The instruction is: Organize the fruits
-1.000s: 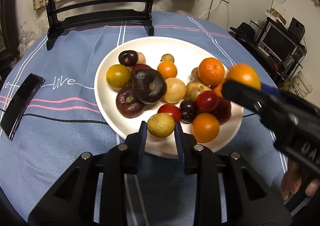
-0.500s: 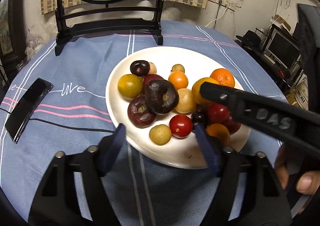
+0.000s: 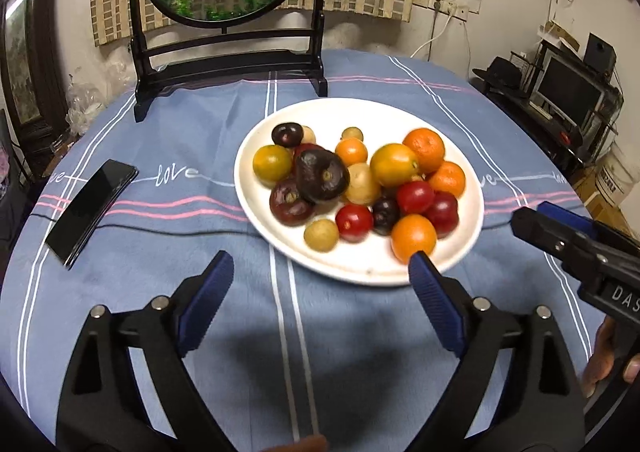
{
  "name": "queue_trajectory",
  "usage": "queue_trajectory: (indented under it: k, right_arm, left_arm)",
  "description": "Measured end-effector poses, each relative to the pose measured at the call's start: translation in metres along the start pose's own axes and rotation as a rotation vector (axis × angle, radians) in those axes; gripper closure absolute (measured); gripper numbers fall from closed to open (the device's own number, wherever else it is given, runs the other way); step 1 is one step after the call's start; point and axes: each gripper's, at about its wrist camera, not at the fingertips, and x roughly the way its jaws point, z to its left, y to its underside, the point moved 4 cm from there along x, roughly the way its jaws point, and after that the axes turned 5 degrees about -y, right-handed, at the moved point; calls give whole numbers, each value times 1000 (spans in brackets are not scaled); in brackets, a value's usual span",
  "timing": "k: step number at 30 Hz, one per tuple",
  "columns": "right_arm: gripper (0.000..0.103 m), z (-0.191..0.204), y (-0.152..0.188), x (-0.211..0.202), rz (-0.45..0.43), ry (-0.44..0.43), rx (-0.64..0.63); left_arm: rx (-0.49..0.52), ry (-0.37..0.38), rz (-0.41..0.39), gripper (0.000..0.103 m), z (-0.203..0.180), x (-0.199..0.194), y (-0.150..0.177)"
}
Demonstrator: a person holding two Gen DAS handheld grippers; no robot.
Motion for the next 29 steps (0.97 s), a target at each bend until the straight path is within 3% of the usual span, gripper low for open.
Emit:
queue_trajectory:
  k: [12,20,24,29]
  right_arm:
    - [36,-12,50,-21,45,162,-95]
    - [36,-23,62,-25,56,184,-78]
    - [36,-26,66,-26,60,191,-76]
    - [36,-28,69,-22,82,193,-72]
  left_arm:
    - [-7,-8,16,3,0,-32,37]
    - [-10,-21,12,3,1,-40,49]
    - [-25,-30,55,3,6,-33,54]
    - [-13,-86,61,3,12,-22,62]
